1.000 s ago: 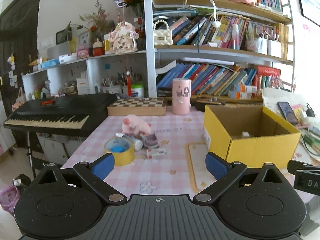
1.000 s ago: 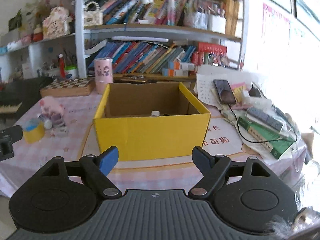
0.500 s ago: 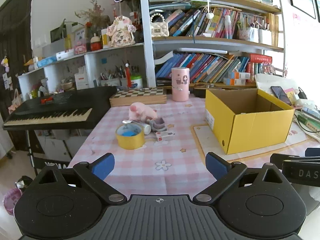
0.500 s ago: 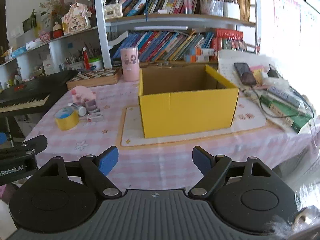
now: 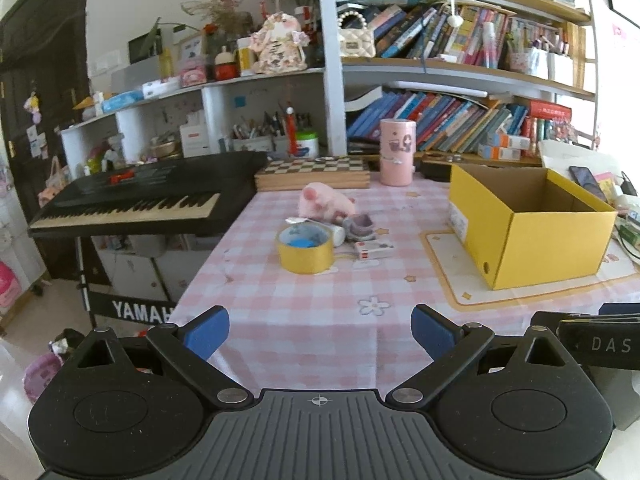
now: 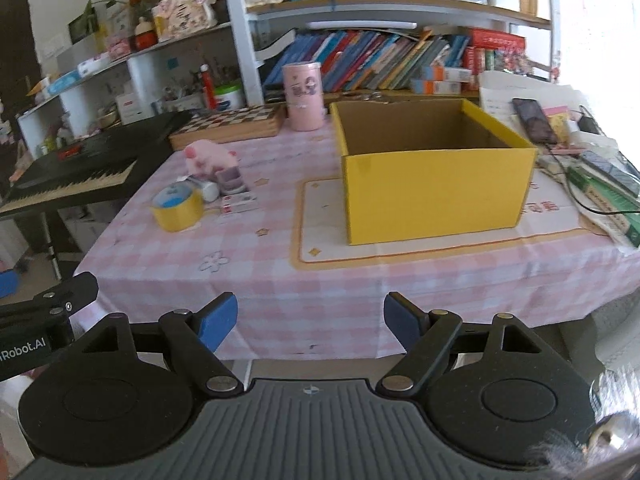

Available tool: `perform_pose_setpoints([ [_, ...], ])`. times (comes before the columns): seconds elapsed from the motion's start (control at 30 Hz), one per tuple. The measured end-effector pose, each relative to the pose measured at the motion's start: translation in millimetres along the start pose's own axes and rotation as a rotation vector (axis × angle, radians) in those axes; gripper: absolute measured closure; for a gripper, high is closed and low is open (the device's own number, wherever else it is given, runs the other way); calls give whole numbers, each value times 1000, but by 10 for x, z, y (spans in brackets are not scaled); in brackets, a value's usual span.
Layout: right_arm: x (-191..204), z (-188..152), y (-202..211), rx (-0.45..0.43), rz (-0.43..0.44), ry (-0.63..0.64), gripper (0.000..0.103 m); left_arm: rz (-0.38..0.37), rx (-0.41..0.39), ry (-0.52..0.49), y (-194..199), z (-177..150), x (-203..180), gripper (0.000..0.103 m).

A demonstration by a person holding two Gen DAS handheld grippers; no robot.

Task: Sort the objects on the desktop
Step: 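Withdraw both open tools from the yellow box back over the table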

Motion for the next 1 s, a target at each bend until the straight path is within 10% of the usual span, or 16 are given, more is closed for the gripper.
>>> perform_pose_setpoints([
  [1.0, 748, 76, -80, 12, 143, 183, 24, 78, 10, 76, 103, -91, 542, 4],
])
Point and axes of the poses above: each gripper's, at about its wrist camera, not at the fingertips, and y roughly against the way its jaws point, x to its left, z to its top, the point moved 6 cm from there along -y, roughly the way its jaws point, and after that the axes turned 4 degrees about x, right-handed, at the moved point
